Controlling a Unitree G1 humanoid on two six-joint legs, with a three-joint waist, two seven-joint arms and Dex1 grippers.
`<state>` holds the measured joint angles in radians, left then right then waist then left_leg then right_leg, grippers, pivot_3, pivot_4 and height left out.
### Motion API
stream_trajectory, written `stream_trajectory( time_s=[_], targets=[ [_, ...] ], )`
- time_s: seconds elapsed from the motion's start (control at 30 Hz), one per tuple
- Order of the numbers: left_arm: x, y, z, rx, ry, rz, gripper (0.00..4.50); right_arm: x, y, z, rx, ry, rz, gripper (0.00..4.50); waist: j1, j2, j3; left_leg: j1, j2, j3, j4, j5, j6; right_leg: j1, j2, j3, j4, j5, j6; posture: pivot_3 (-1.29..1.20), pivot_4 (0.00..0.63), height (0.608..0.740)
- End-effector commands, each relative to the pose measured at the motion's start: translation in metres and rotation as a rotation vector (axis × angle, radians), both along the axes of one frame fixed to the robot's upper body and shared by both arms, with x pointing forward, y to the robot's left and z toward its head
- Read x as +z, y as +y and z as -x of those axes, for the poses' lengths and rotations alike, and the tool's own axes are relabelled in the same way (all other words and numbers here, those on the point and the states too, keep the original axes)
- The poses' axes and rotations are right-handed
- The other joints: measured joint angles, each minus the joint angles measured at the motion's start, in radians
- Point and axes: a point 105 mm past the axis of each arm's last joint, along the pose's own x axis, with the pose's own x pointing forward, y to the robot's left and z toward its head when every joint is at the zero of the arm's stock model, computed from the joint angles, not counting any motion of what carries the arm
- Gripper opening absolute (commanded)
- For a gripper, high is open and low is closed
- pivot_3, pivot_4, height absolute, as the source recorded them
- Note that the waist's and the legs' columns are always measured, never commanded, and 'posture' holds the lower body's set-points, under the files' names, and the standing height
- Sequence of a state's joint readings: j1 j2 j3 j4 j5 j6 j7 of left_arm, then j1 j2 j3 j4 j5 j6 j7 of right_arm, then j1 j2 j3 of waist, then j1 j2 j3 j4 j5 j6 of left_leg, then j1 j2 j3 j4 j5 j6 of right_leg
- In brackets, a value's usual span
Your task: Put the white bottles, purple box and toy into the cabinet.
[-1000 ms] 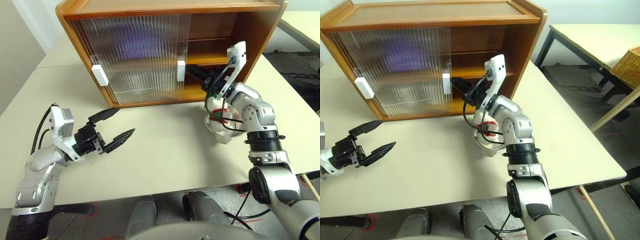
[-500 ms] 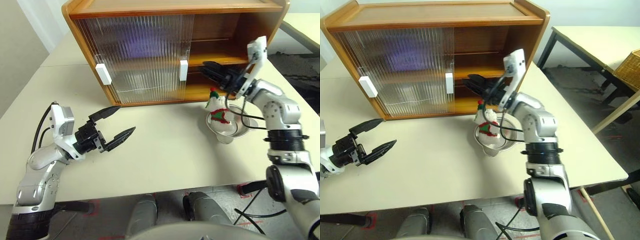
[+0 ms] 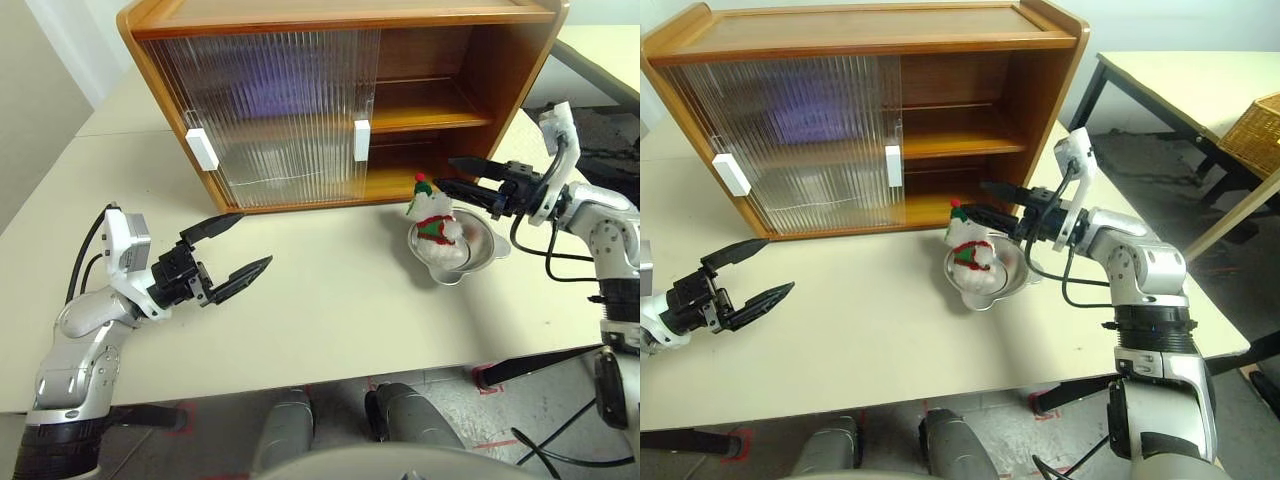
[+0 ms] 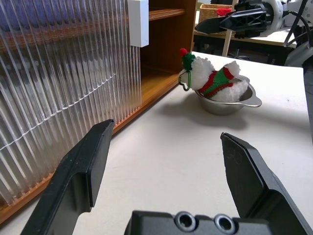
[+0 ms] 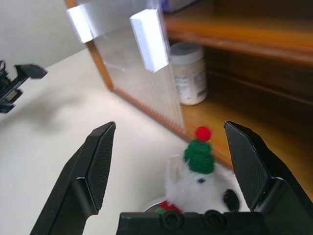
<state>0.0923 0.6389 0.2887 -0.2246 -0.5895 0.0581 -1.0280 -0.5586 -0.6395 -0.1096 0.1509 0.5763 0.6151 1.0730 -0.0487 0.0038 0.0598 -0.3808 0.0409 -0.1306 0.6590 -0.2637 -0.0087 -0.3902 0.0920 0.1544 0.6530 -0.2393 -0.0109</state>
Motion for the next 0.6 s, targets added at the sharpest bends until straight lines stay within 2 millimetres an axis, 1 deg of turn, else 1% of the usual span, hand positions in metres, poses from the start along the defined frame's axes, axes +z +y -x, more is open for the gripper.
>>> stream_trajectory(
  time_s=[0.03,0.3,0.47,0.6],
  targets=[
    [-0.004,0.001,-0.001,-0.003,0.009,-0.012,4.50,-0.009,0.008,0.002,0.022,0.013,0.037,4.43,0.000,0.000,0.000,0.000,0.000,0.000,0.000,0.000,0.000,0.000,0.000,0.000,0.000,0.000,0.000,-0.05,0.081,0.740],
    [-0.003,0.002,-0.001,-0.001,0.012,-0.023,4.50,-0.023,0.013,-0.007,-0.007,0.033,0.131,4.43,0.002,0.000,0.000,0.000,0.000,-0.001,0.000,0.000,0.000,0.000,-0.001,0.000,0.000,0.002,-0.002,-0.04,0.080,0.740],
    [-0.004,0.003,0.001,-0.004,0.023,-0.024,4.50,-0.029,0.010,-0.015,-0.045,0.012,0.198,4.43,0.003,0.000,0.000,0.000,0.001,-0.001,0.000,0.000,0.000,0.000,-0.001,0.000,0.000,0.002,-0.003,-0.03,0.080,0.740],
    [-0.005,0.003,0.003,-0.005,0.026,-0.024,4.50,-0.031,0.012,-0.016,-0.043,0.014,0.199,4.43,0.004,0.000,0.000,0.000,0.001,-0.001,0.000,0.000,0.000,0.000,-0.001,0.000,0.000,0.002,-0.003,-0.02,0.081,0.740]
  ],
)
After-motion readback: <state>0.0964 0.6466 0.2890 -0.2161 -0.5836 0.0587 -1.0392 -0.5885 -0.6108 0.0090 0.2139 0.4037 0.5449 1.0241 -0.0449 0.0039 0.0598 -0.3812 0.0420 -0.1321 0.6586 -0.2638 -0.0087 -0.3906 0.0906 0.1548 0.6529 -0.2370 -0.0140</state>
